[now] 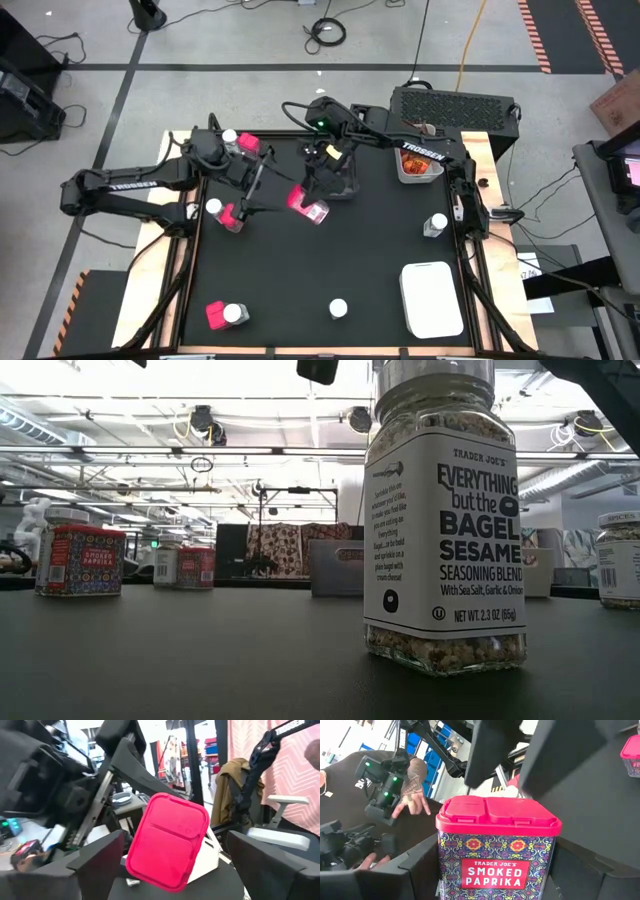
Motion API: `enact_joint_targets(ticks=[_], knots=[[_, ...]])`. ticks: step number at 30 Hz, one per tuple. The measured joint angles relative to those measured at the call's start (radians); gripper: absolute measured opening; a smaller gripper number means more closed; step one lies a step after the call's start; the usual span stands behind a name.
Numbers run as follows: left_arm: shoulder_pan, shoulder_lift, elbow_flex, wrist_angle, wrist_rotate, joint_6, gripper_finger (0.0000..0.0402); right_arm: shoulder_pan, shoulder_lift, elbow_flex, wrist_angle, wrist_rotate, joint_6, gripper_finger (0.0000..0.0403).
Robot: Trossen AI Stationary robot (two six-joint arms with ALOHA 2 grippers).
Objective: Sort spices by type
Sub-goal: Adjust the red seasoning can in the black transparent bin
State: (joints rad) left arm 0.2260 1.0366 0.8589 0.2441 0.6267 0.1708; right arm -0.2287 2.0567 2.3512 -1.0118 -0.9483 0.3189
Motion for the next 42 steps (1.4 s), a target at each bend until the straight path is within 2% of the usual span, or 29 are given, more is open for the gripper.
enact_joint_targets(ticks=[12, 18, 30, 36, 42], knots=[[-0.018, 0.106, 0.002, 0.145, 0.072, 0.003, 0.0355, -0.001, 0.000, 0.000, 0.014, -0.001, 0.001, 0.0298], [-0.018, 0.135, 0.038, 0.122, 0.092, 0.052, 0.0329, -0.003, 0.000, 0.000, -0.022, -0.028, 0.012, 0.0298], [-0.018, 0.181, 0.051, 0.110, 0.092, 0.051, 0.0282, -0.005, 0.000, 0.000, -0.046, -0.054, 0.037, 0.0298], [-0.019, 0.177, 0.052, 0.121, 0.087, 0.089, 0.0232, -0.005, 0.000, 0.000, -0.039, -0.065, 0.036, 0.0298], [-0.019, 0.176, 0.052, 0.121, 0.087, 0.093, 0.0230, -0.005, 0.000, 0.000, -0.036, -0.062, 0.039, 0.0298]])
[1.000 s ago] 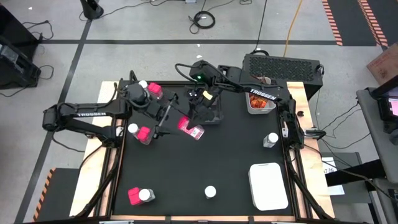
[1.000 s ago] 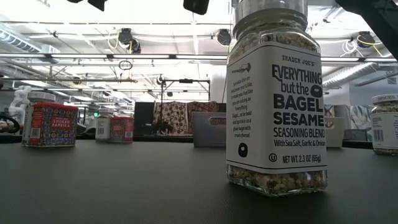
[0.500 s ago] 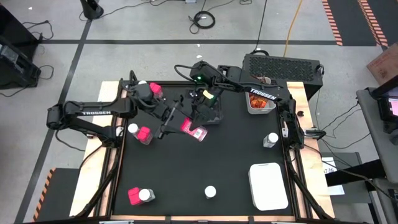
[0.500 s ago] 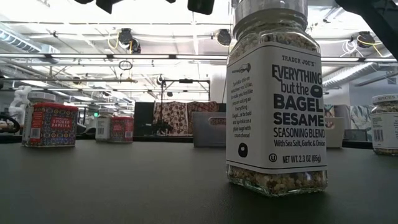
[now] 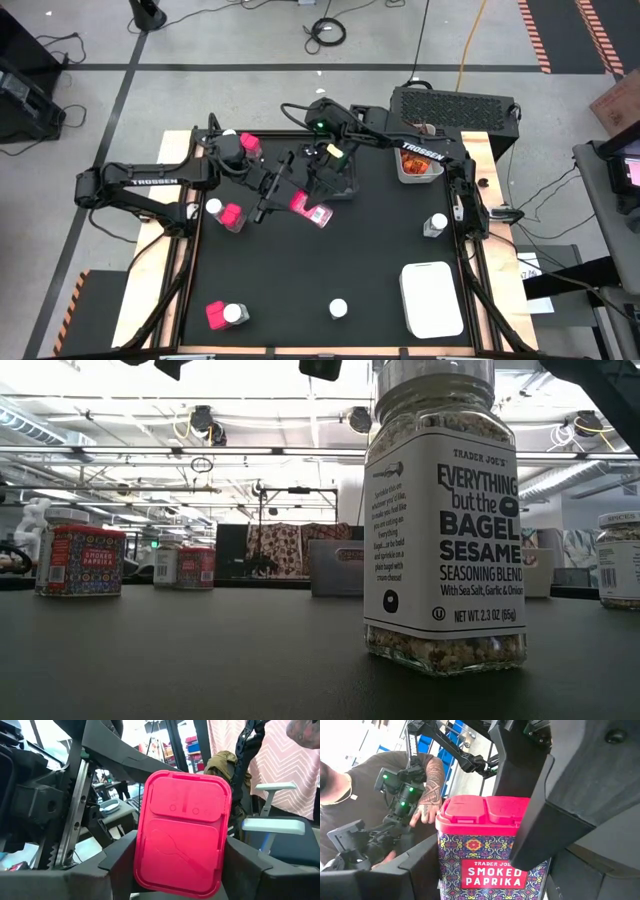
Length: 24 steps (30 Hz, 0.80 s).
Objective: Sort spices by type
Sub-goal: Adjust the red seasoning can in the black transparent bin
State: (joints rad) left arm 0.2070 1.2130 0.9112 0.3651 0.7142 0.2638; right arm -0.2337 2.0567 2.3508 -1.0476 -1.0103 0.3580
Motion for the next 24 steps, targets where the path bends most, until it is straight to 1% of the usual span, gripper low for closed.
enact_joint_targets(ticks=[5, 10, 14, 17, 20, 22, 24], knots=[[0.001, -0.010, 0.000, 0.005, -0.009, 0.001, 0.0230, -0.012, 0.000, 0.000, 0.005, -0.001, 0.023, 0.0303], [0.007, -0.046, -0.001, 0.001, -0.044, 0.027, 0.0227, -0.025, -0.030, 0.000, 0.009, 0.032, -0.019, 0.0327], [0.016, -0.086, -0.001, -0.055, -0.019, 0.025, 0.0223, -0.055, -0.064, 0.000, -0.013, 0.039, -0.031, 0.0342], [0.018, -0.105, -0.001, -0.093, -0.021, 0.030, 0.0223, -0.076, -0.088, 0.000, -0.031, 0.103, -0.055, 0.0344], [0.018, -0.130, -0.001, -0.125, -0.056, 0.030, 0.0222, -0.099, -0.110, 0.000, -0.071, 0.133, -0.084, 0.0345], [0.025, -0.155, -0.001, -0.188, -0.098, 0.030, 0.0222, -0.113, -0.127, 0.000, -0.122, 0.145, -0.103, 0.0345], [0.039, -0.177, 0.000, -0.267, -0.171, 0.029, 0.0222, -0.121, -0.156, 0.000, -0.205, 0.216, -0.143, 0.0345]])
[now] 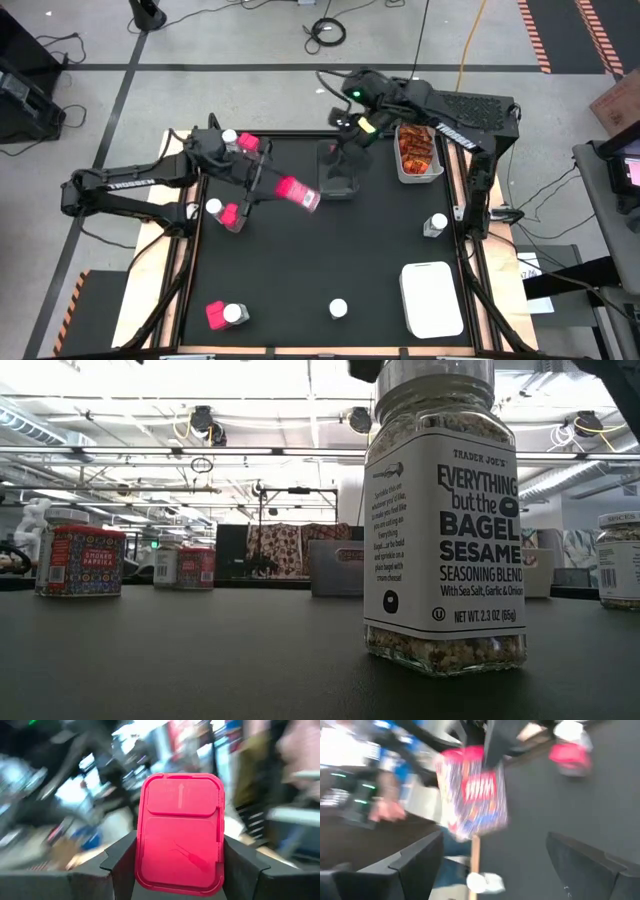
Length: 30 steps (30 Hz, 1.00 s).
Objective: Sort spices by type
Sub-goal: Adjust the red seasoning can in the black transparent bin
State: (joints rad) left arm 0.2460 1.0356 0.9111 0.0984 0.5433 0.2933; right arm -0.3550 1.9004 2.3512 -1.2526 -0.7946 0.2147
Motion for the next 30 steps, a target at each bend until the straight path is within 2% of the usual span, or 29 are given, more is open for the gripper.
enact_joint_targets(ticks=[5, 7, 11, 13, 18, 22, 30], knots=[[0.055, 0.008, 0.071, -0.262, -0.237, 0.000, 0.0222, 0.015, -0.064, 0.000, -0.158, 0.305, -0.060, 0.0345], [0.079, 0.056, 0.104, -0.303, -0.280, -0.007, 0.0222, 0.022, -0.083, 0.000, -0.176, 0.405, -0.053, 0.0345], [0.114, 0.196, 0.192, -0.409, -0.312, 0.001, 0.0222, 0.030, -0.126, 0.000, -0.181, 0.530, -0.045, 0.0345], [0.127, 0.273, 0.243, -0.455, -0.313, 0.023, 0.0222, 0.030, -0.144, 0.000, -0.183, 0.572, -0.035, 0.0345], [0.127, 0.421, 0.363, -0.508, -0.346, 0.222, 0.0222, 0.031, -0.183, 0.000, -0.208, 0.639, -0.015, 0.0345], [0.128, 0.533, 0.449, -0.497, -0.358, 0.212, 0.0222, 0.036, -0.199, 0.000, -0.211, 0.650, -0.009, 0.0345], [0.124, 0.741, 0.534, -0.492, -0.422, 0.211, 0.0222, 0.044, -0.201, 0.000, -0.223, 0.672, -0.017, 0.0345]])
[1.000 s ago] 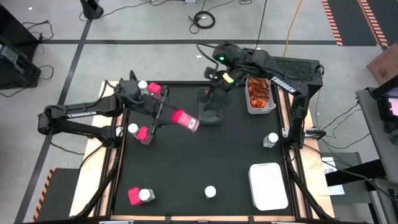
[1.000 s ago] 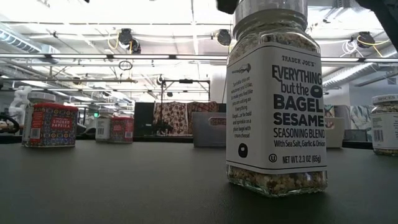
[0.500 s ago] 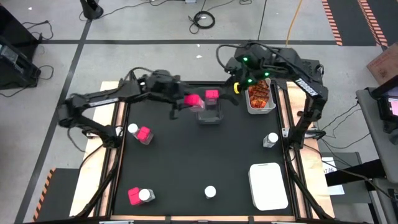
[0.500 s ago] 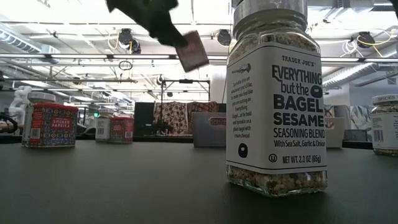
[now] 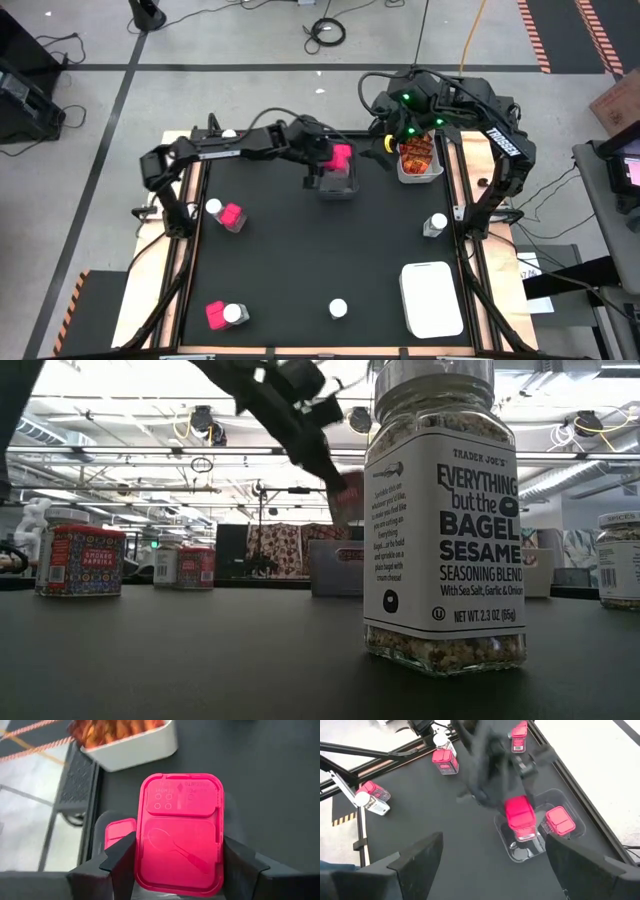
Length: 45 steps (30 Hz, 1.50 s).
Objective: Sort spices by type
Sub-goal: Adjust the red seasoning can in the black transparent bin, then put the red seasoning can into the black transparent bin
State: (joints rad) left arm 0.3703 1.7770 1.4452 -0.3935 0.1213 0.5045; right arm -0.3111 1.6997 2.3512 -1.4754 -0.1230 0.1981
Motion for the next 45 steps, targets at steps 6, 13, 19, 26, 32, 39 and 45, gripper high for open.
enact_joint_targets(ticks=[6, 13, 19, 26, 32, 39, 45], knots=[[0.001, 0.108, 0.040, 0.022, -0.076, 0.000, 0.0221, 0.000, 0.000, 0.000, -0.002, -0.002, -0.008, 0.0345], [-0.004, 0.177, 0.044, 0.022, -0.081, -0.001, 0.0221, 0.000, 0.000, 0.000, -0.018, -0.003, -0.008, 0.0345], [-0.004, 0.225, 0.045, 0.029, -0.114, -0.001, 0.0224, 0.000, 0.000, 0.000, -0.019, -0.005, -0.008, 0.0345], [-0.004, 0.251, 0.045, 0.082, -0.134, -0.002, 0.0243, 0.000, 0.000, 0.000, -0.019, -0.005, -0.007, 0.0345], [-0.006, 0.251, 0.044, 0.111, -0.164, -0.052, 0.0246, 0.013, 0.000, 0.000, -0.021, -0.007, -0.004, 0.0345], [-0.006, 0.250, 0.044, 0.124, -0.163, -0.053, 0.0248, 0.024, 0.000, 0.000, -0.020, -0.009, -0.002, 0.0345], [-0.007, 0.249, 0.044, 0.121, -0.159, -0.054, 0.0249, 0.025, 0.000, 0.000, -0.020, -0.009, -0.001, 0.0345]])
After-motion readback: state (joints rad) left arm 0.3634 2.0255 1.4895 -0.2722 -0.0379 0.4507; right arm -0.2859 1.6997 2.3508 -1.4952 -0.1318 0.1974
